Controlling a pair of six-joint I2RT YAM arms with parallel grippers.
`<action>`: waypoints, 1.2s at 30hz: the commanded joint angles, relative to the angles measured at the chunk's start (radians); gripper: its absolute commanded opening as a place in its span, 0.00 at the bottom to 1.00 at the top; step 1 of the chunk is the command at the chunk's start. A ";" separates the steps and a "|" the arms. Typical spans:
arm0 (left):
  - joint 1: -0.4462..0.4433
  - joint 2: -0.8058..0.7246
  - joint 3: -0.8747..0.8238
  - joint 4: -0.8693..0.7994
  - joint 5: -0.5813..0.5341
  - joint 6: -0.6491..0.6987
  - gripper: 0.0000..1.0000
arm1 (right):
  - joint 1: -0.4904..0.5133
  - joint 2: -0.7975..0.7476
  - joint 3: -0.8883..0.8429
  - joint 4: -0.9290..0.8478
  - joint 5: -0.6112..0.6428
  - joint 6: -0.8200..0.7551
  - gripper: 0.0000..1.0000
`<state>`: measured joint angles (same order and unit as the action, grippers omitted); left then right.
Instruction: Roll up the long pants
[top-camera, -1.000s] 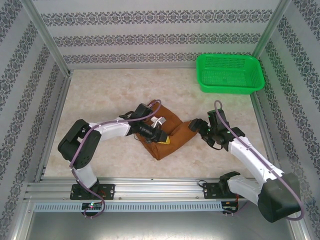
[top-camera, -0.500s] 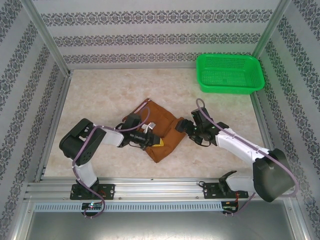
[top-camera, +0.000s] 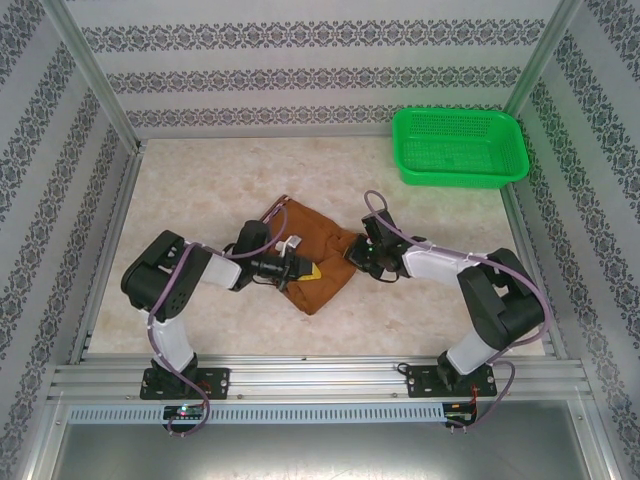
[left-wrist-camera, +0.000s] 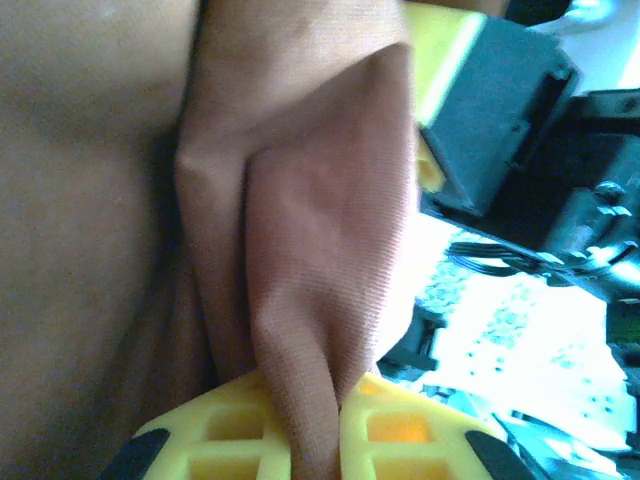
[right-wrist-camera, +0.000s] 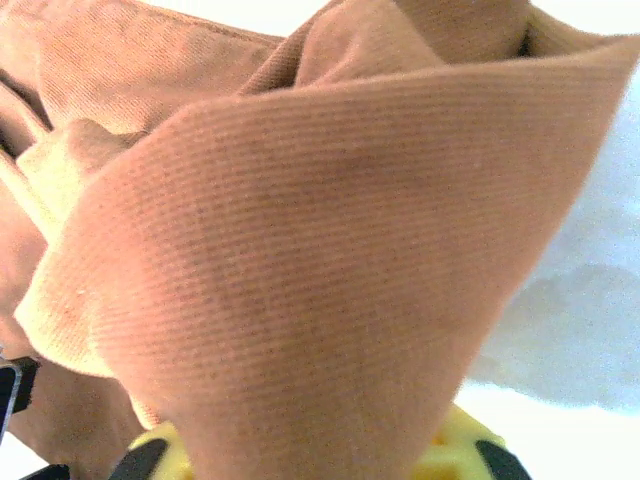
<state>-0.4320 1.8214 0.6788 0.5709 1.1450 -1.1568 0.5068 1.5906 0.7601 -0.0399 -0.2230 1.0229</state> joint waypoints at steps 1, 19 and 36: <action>-0.015 -0.159 0.237 -0.782 -0.219 0.628 0.04 | 0.013 -0.040 -0.097 -0.061 0.072 0.025 0.00; -0.734 -0.383 0.350 -0.945 -1.543 1.206 0.49 | 0.086 -0.203 -0.186 -0.187 0.144 0.068 0.00; -0.882 0.057 0.515 -1.175 -1.856 1.153 0.59 | 0.128 -0.212 -0.214 -0.131 0.129 0.111 0.00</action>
<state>-1.3262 1.8015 1.1782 -0.4873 -0.5735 0.0250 0.6136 1.3750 0.5892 -0.1055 -0.0574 1.1103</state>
